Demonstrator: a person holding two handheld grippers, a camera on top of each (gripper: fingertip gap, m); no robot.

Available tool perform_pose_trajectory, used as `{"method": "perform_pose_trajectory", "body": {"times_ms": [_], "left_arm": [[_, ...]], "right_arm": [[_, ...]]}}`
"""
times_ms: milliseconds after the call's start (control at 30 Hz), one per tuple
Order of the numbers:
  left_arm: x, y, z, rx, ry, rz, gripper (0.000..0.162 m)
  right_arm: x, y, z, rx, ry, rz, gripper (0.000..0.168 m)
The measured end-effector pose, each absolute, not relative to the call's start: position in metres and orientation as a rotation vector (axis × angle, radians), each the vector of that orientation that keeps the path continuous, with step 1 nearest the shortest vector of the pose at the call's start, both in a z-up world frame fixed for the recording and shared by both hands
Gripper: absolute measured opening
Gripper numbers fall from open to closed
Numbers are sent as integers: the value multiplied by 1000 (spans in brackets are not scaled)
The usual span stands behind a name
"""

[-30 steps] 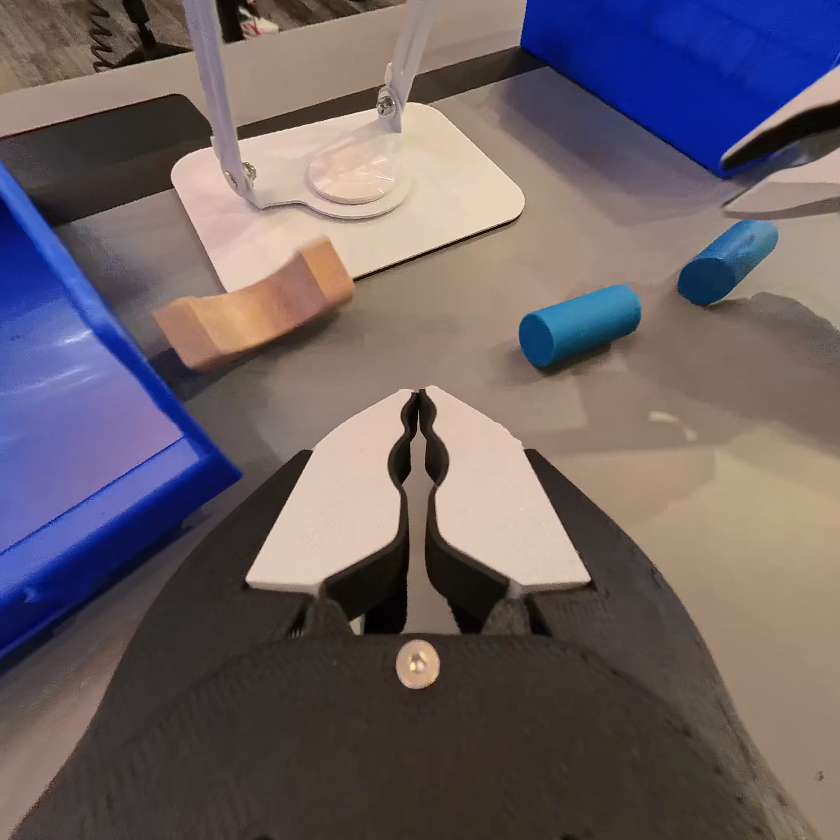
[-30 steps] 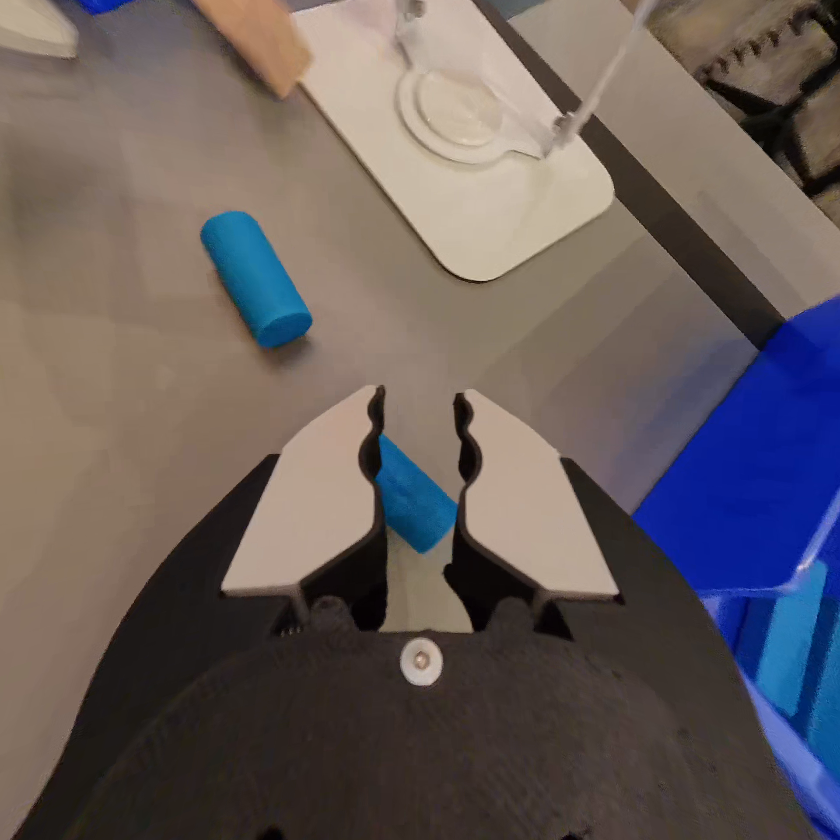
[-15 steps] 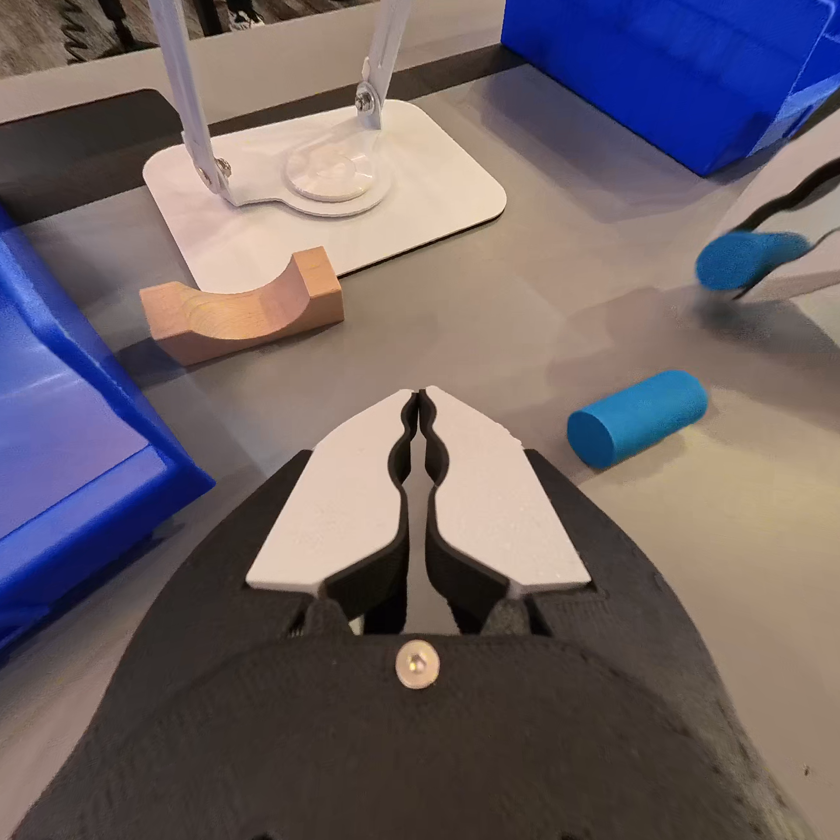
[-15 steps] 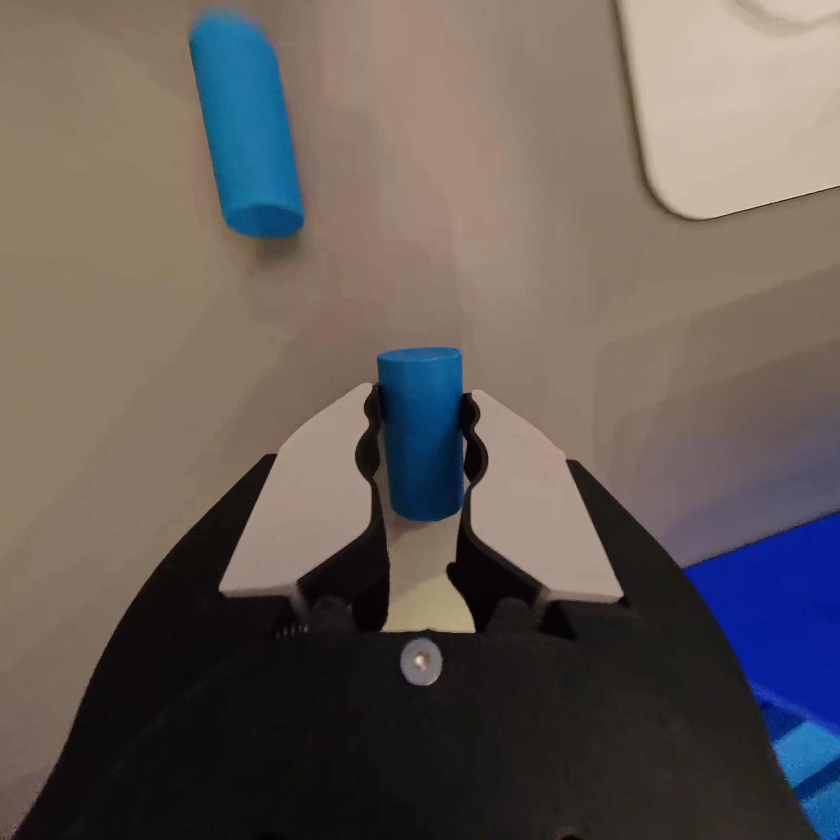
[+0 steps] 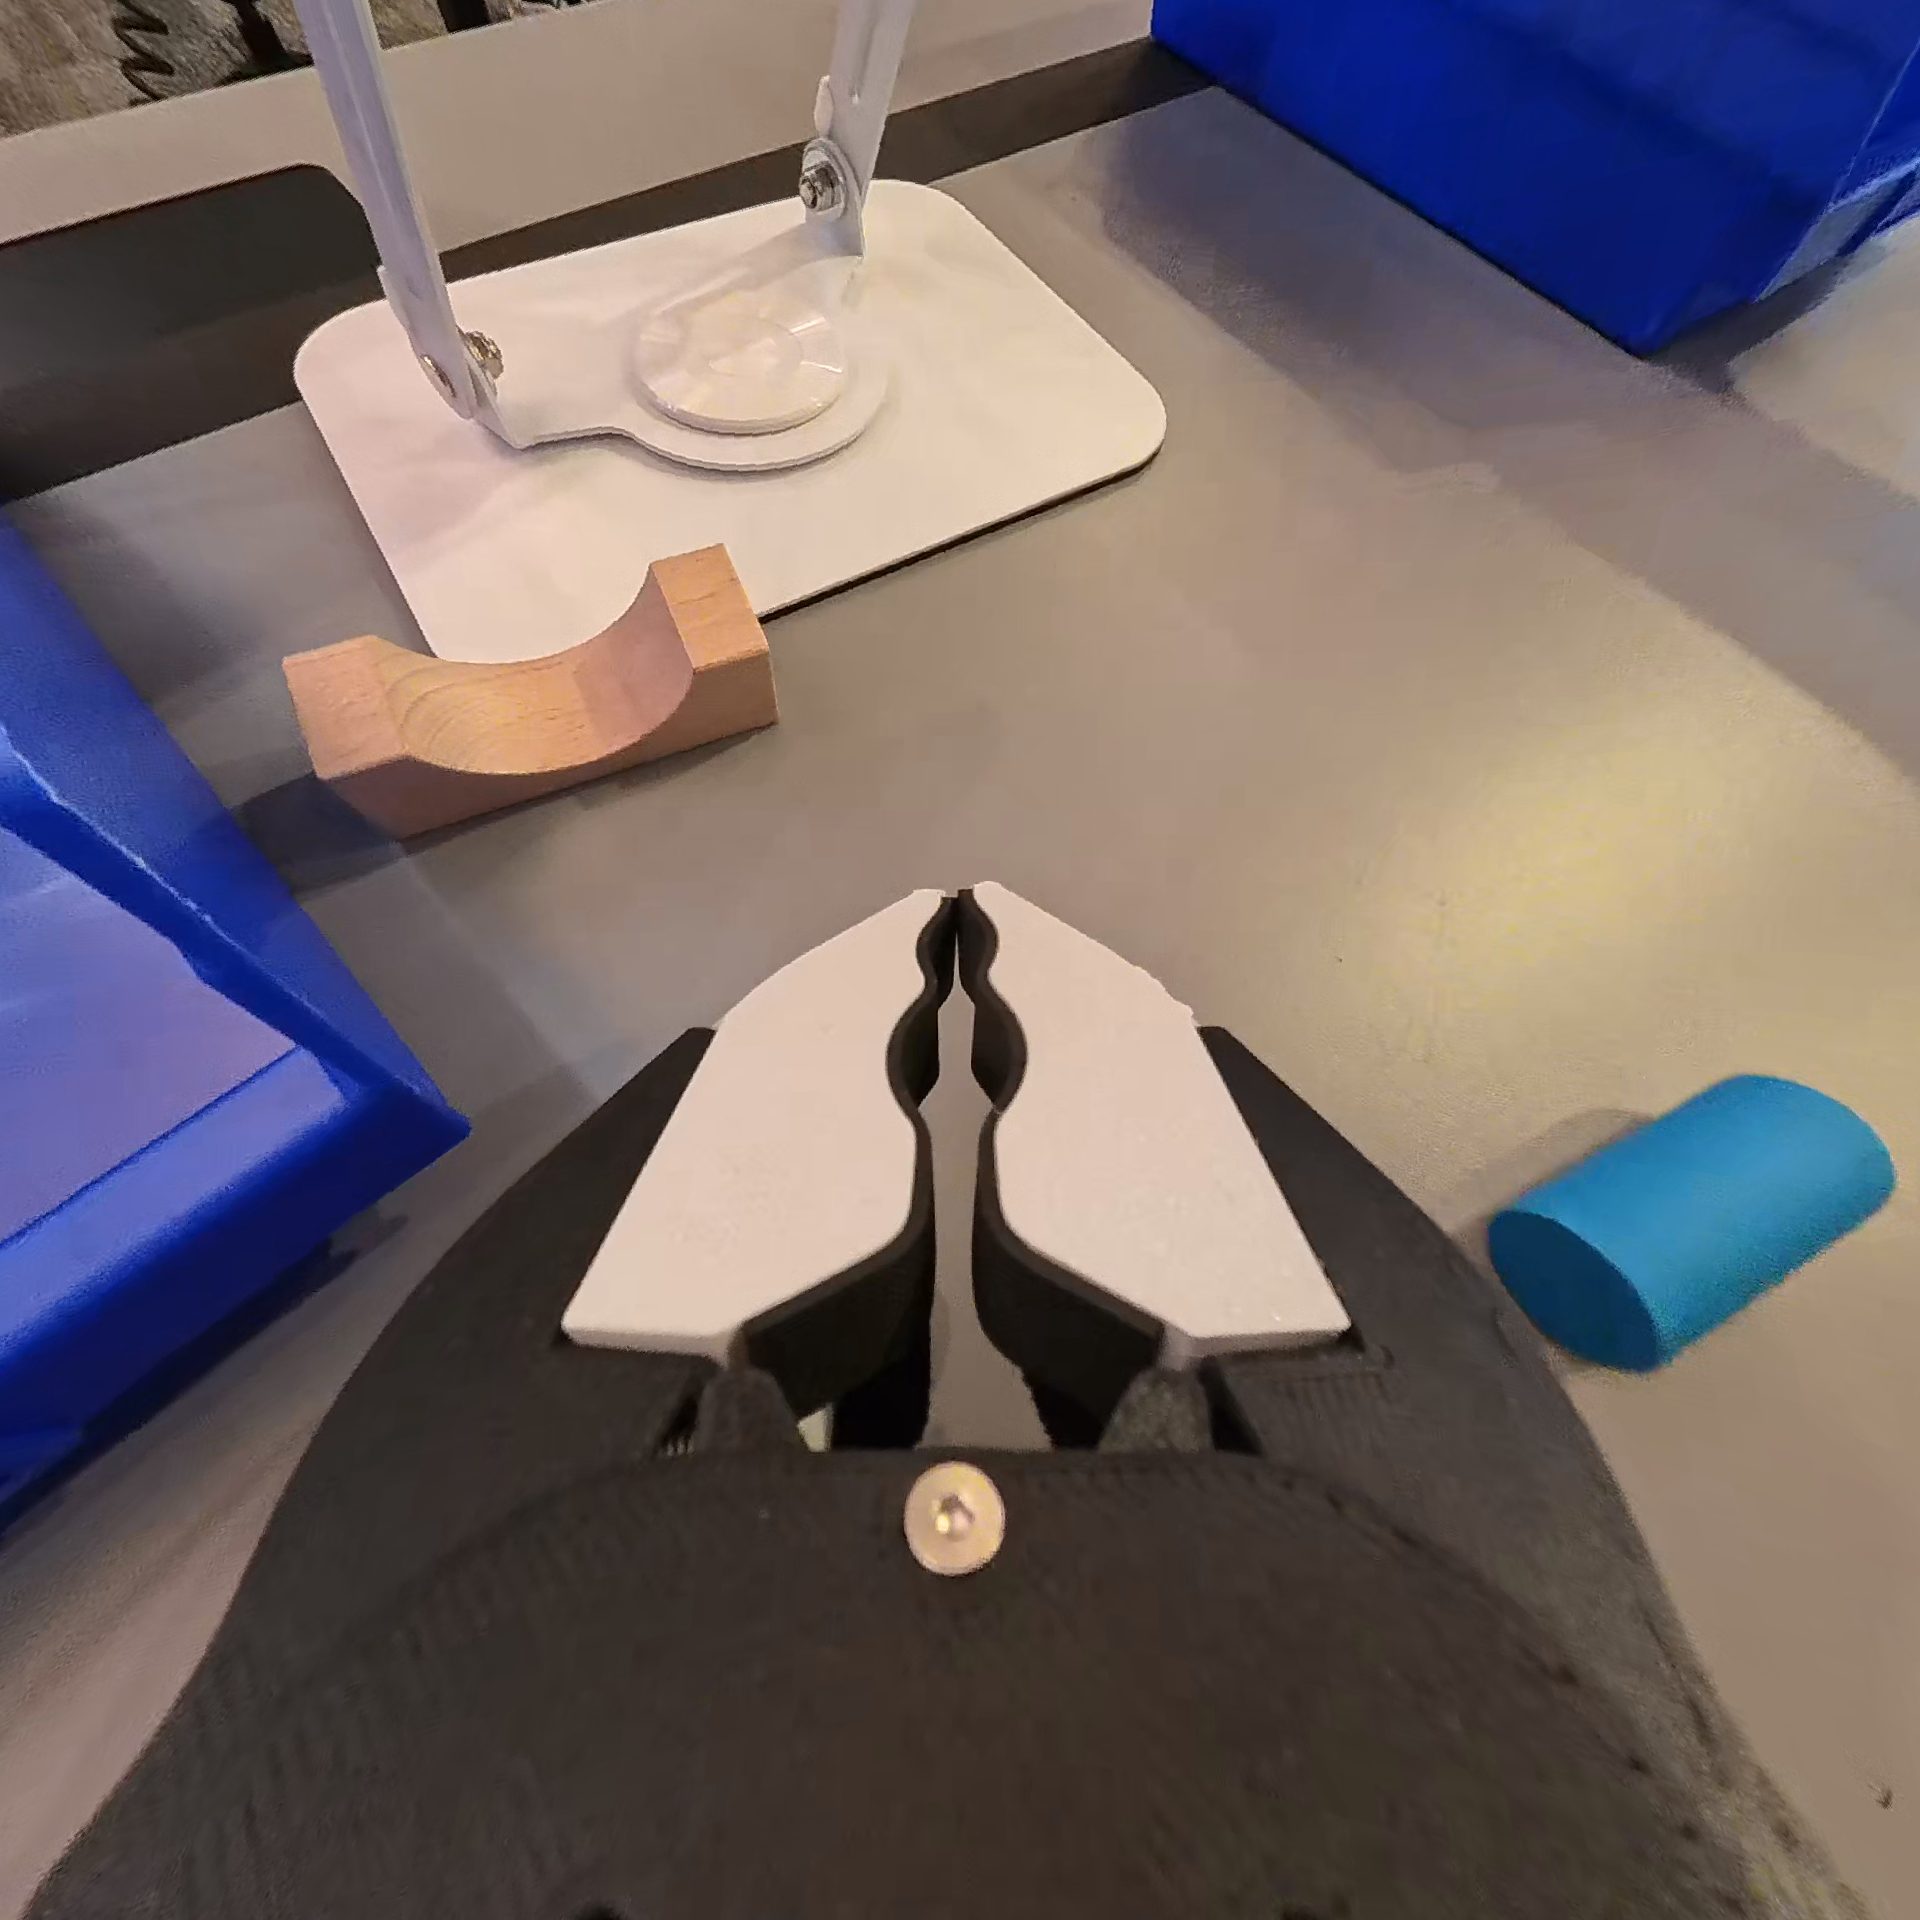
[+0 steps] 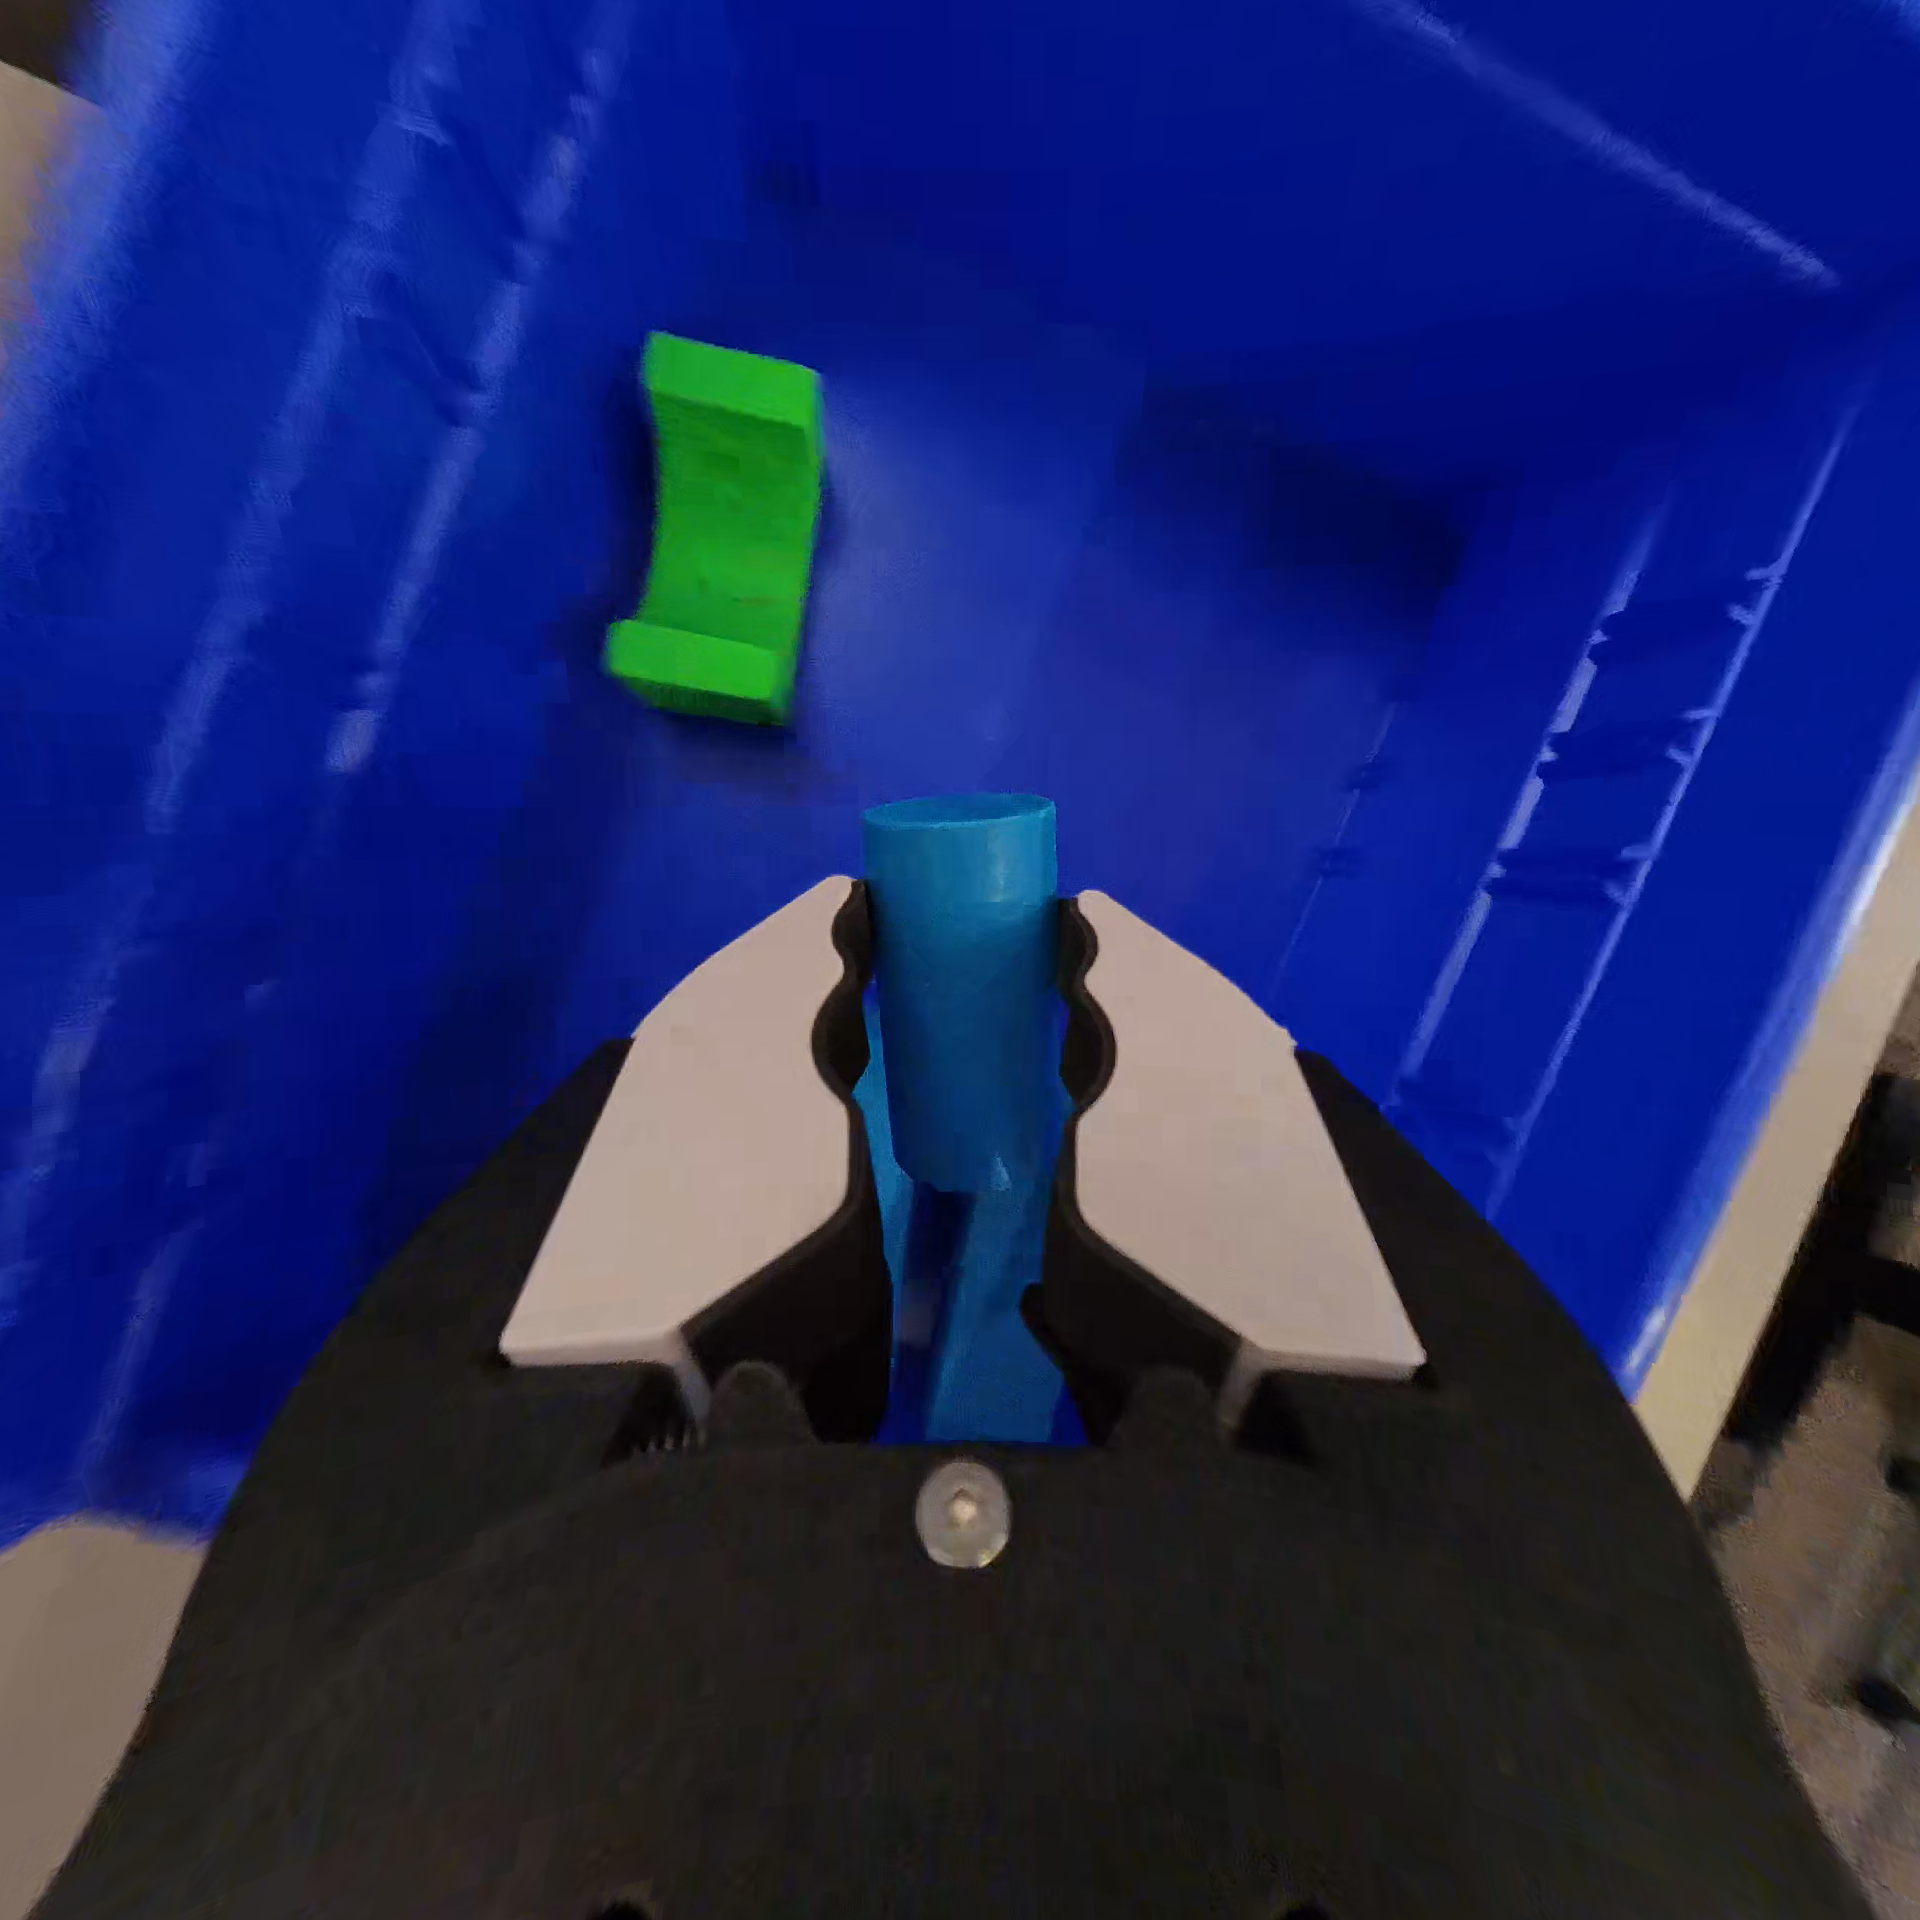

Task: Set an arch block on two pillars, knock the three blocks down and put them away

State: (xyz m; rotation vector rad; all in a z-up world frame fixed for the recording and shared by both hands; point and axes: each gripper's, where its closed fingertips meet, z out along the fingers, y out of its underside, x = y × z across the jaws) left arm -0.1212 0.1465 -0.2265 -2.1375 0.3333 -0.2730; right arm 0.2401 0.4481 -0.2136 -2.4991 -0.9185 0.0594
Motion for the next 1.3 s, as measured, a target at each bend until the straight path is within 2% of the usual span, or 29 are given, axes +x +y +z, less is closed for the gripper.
{"method": "perform_pose_trajectory", "body": {"times_ms": [133,233,300,400,467,533,600,700,767,867,900,933,1000,1133,1233,1300], "left_arm": [[-124,148,-228,-2144,317,-286,0],[-125,149,-228,-2146,304,-301,0],[-126,150,-228,-2149,298,-306,0],[-125,150,-229,-2155,301,-306,0],[-125,150,-229,-2156,301,-304,0],[-126,150,-229,-2157,299,-306,0],[-126,151,-229,-2157,296,-304,0],[-127,151,-229,-2155,293,-305,0],[-127,150,-227,-2146,290,-306,0],[-130,148,-227,-2143,283,-301,0],[-131,148,-227,-2142,282,-299,0],[-131,148,-226,-2142,280,-298,0],[-131,148,-226,-2143,278,-304,0],[-131,148,-227,-2144,285,-302,0],[-130,148,-228,-2148,288,-305,0],[-129,149,-228,-2151,290,-310,0]], "right_arm": [[245,469,-252,-2599,-891,15,36],[244,474,-254,-2591,-863,47,39],[246,470,-243,-2550,-876,4,57],[235,437,-195,-2384,-950,-53,61],[197,380,-151,-2183,-1088,30,55],[137,284,-134,-2002,-1380,217,59],[73,164,-143,-1886,-1698,556,63],[23,52,-192,-1736,-2083,523,75],[1,9,-221,-1698,-2214,522,73],[-16,-5,-255,-1743,-2266,403,60],[-18,-9,-262,-1753,-2290,391,57],[-23,-18,-260,-1751,-2292,474,35],[-22,-14,-256,-1718,-2299,458,35],[-1,43,-180,-1731,-1994,577,35],[56,158,-98,-1800,-1546,489,35],[109,243,-69,-1888,-1303,364,35]]}}
